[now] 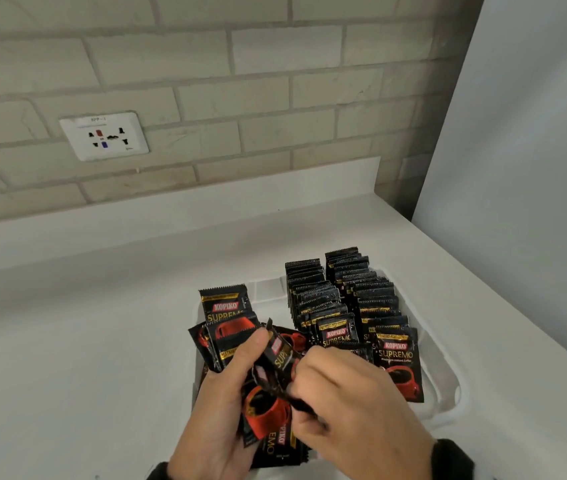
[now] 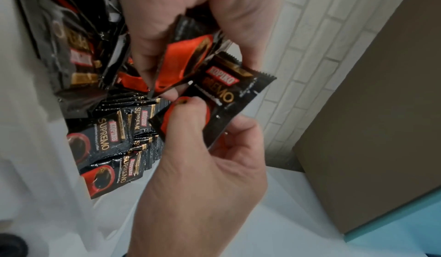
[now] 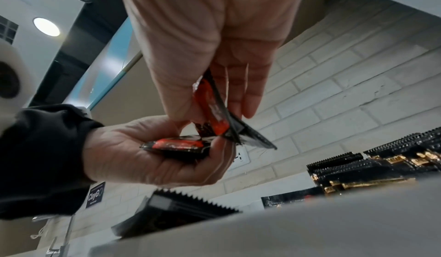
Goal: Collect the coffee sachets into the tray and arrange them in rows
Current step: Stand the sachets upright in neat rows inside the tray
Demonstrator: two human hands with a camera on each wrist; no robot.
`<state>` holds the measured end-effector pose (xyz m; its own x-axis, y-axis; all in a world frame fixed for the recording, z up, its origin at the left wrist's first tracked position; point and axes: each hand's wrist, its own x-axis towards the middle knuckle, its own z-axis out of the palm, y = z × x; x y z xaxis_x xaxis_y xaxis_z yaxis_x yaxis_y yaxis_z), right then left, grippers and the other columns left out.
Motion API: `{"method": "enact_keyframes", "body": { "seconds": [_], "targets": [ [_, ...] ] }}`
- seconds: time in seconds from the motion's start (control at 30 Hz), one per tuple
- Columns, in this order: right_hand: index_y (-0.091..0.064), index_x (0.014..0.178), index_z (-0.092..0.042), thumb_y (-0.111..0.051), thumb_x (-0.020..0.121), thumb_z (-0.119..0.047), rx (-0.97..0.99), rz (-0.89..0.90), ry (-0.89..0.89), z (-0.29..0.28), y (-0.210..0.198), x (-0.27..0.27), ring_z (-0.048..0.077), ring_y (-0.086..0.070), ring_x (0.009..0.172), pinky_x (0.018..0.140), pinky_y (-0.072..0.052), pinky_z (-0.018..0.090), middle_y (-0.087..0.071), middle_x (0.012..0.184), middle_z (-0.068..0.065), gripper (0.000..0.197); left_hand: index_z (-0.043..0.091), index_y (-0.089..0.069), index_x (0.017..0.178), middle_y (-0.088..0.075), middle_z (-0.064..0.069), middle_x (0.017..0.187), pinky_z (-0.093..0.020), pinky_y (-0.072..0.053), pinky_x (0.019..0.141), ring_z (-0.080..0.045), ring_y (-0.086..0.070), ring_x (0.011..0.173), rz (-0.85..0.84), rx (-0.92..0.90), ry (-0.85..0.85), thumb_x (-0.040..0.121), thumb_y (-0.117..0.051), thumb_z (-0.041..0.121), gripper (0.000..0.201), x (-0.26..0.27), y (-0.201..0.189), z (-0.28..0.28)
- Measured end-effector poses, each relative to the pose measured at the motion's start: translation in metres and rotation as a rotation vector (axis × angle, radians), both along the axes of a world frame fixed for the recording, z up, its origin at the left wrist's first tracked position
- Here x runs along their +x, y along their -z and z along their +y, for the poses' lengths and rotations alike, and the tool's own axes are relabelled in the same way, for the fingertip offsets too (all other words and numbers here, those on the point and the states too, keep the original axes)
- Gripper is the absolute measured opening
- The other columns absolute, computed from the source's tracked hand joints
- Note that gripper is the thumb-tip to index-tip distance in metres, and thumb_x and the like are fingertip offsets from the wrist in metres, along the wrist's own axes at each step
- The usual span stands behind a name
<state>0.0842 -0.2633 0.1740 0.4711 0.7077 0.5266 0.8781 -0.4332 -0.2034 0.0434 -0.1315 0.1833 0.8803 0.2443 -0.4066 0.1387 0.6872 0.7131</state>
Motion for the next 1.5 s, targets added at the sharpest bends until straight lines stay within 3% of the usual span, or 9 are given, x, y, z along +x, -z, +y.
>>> {"method": "enact_keyframes", "body": {
  "seconds": [0.23,0.37,0.67,0.77,0.87,0.93,1.07,1.2,1.5],
  "targets": [
    [-0.057,0.069,-0.016,-0.051,0.065,-0.018,-0.034,0.034,-0.076,0.0,0.007,-0.003,0.011,-0.046,0.059,0.048,-0.04,0.02,-0.053,0.072,-0.005,0.007,0.011,-0.073,0.077,-0.067,-0.025,0.09,-0.041,-0.055,0.062,-0.035,-0.067,0.074,-0.03,0.067,0.084,0.032,-0.084,0.012,0.047,-0.006,0.005,0.011],
    [-0.051,0.078,-0.022,-0.057,0.07,-0.022,0.009,0.132,-0.094,-0.003,0.007,-0.002,0.006,-0.049,0.068,0.052,-0.045,0.02,-0.052,0.081,-0.01,0.01,0.013,-0.072,0.067,-0.068,-0.02,0.075,-0.039,-0.053,0.056,-0.03,-0.067,0.062,-0.043,0.142,0.089,0.046,-0.074,-0.009,0.03,-0.007,0.001,0.013],
    [-0.041,0.077,-0.031,-0.054,0.082,-0.037,0.052,0.298,-0.087,-0.007,0.01,-0.001,-0.001,-0.049,0.074,0.058,-0.046,0.019,-0.054,0.078,-0.016,0.015,0.011,-0.063,0.078,-0.07,-0.01,0.062,-0.036,-0.048,0.063,-0.021,-0.067,0.051,0.054,0.307,-0.096,0.079,-0.062,0.009,0.003,-0.003,0.003,0.008],
    [-0.052,0.075,-0.027,-0.053,0.079,-0.056,0.24,0.611,-0.096,-0.009,0.007,-0.001,0.003,-0.05,0.067,0.058,-0.043,0.013,-0.055,0.081,-0.01,0.03,0.011,-0.065,0.078,-0.07,-0.008,0.063,-0.035,-0.05,0.061,-0.02,-0.067,0.053,0.041,0.383,-0.099,0.073,-0.066,0.011,0.005,-0.002,0.003,0.011],
    [-0.062,0.081,-0.025,-0.056,0.066,-0.07,0.42,0.851,0.035,-0.013,0.002,0.003,0.009,-0.058,0.083,0.071,-0.051,0.021,-0.055,0.094,-0.01,0.048,0.011,-0.065,0.086,-0.072,-0.007,0.067,-0.033,-0.05,0.058,-0.021,-0.069,0.055,0.021,0.404,-0.092,0.074,-0.066,0.011,0.012,-0.001,0.001,0.016],
    [-0.063,0.09,-0.026,-0.061,0.076,-0.056,0.488,1.023,0.064,-0.011,-0.002,0.007,0.005,-0.06,0.088,0.071,-0.052,0.02,-0.057,0.097,-0.009,0.034,0.013,-0.065,0.085,-0.072,-0.007,0.068,-0.033,-0.05,0.058,-0.021,-0.069,0.056,0.003,0.391,-0.088,0.076,-0.064,0.009,0.011,-0.001,-0.002,0.014],
    [-0.061,0.091,-0.013,-0.051,0.09,-0.019,0.584,1.288,0.051,-0.004,-0.006,0.009,-0.005,-0.057,0.062,0.054,-0.043,0.008,-0.059,0.08,0.0,0.011,0.019,-0.064,0.091,-0.074,-0.004,0.077,-0.032,-0.052,0.056,-0.02,-0.071,0.067,-0.043,0.392,-0.058,0.064,-0.065,0.017,0.027,0.0,-0.007,0.005],
    [-0.06,0.091,-0.012,-0.051,0.09,-0.016,0.641,1.296,0.042,0.0,-0.001,0.008,-0.004,-0.056,0.06,0.056,-0.043,0.009,-0.061,0.067,-0.009,0.01,0.022,-0.063,0.1,-0.074,-0.001,0.086,-0.032,-0.052,0.06,-0.018,-0.072,0.077,-0.087,0.38,-0.058,0.064,-0.064,0.023,0.035,0.0,-0.007,0.002],
    [-0.044,0.108,-0.018,-0.055,0.088,-0.005,0.59,1.283,-0.021,0.005,0.006,0.009,0.007,-0.063,0.074,0.063,-0.051,0.02,-0.065,0.092,0.007,0.026,0.014,-0.06,0.112,-0.073,-0.002,0.09,-0.02,-0.053,0.056,-0.014,-0.071,0.078,-0.065,0.596,-0.082,0.062,-0.076,0.004,0.054,0.001,0.004,0.004]
  ]
}}
